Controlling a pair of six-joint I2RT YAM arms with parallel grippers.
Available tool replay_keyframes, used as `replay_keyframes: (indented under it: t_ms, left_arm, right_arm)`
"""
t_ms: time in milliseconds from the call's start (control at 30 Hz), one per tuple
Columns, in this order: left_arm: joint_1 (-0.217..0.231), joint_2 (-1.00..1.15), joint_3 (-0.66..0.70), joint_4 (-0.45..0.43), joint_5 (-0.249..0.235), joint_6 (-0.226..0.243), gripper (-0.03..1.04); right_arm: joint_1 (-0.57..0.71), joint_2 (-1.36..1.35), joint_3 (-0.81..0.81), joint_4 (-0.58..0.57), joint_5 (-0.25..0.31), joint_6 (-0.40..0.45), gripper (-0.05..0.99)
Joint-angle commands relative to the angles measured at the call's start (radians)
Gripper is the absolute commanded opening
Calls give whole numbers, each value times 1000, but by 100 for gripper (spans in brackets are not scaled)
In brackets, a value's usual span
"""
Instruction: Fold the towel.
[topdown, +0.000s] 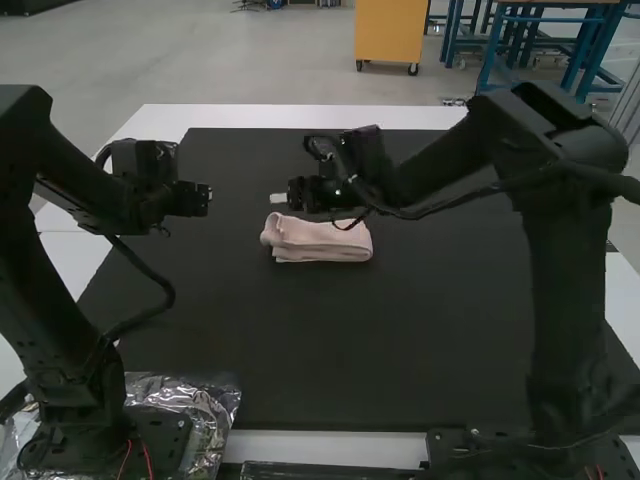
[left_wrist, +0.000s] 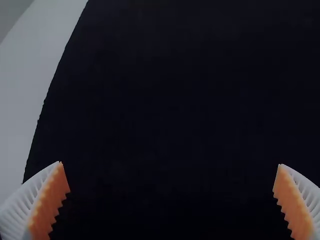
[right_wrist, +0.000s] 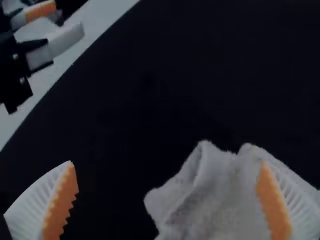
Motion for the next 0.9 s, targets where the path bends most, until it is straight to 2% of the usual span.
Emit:
replay_keyframes:
  t_ms: [0, 33, 100, 133, 167, 267, 500, 600, 867]
  left_arm:
    - [0, -26, 7, 13, -11, 8, 97]
    - [0, -26, 7, 15, -9, 8, 96]
    - [-4, -26, 5, 18, -14, 8, 96]
    - [-8, -26, 7, 18, -16, 8, 96]
    - [-11, -26, 5, 18, -23, 8, 96]
    - [-24, -26, 2, 32, -49, 8, 96]
    - [-61, -26, 5, 76, -186, 14, 96]
    - [-77, -29, 5, 99, -220, 31, 96]
    - [-97, -43, 19, 94, -233, 34, 96]
  right_arm:
    - [-42, -114, -27, 52, 10, 37, 76]
    - [-56, -125, -49, 74, 9, 38, 60]
    - [-85, -131, -103, 138, 0, 40, 20]
    - [-90, -131, -127, 183, 0, 47, 3]
    - [-97, -131, -147, 199, 1, 47, -2]
    - [-99, -113, -188, 238, -9, 38, -2]
    - [-91, -39, -224, 321, -17, 35, -2]
    - [-85, -2, -216, 344, -25, 37, -2]
    - [-60, 102, -184, 377, -26, 37, -2]
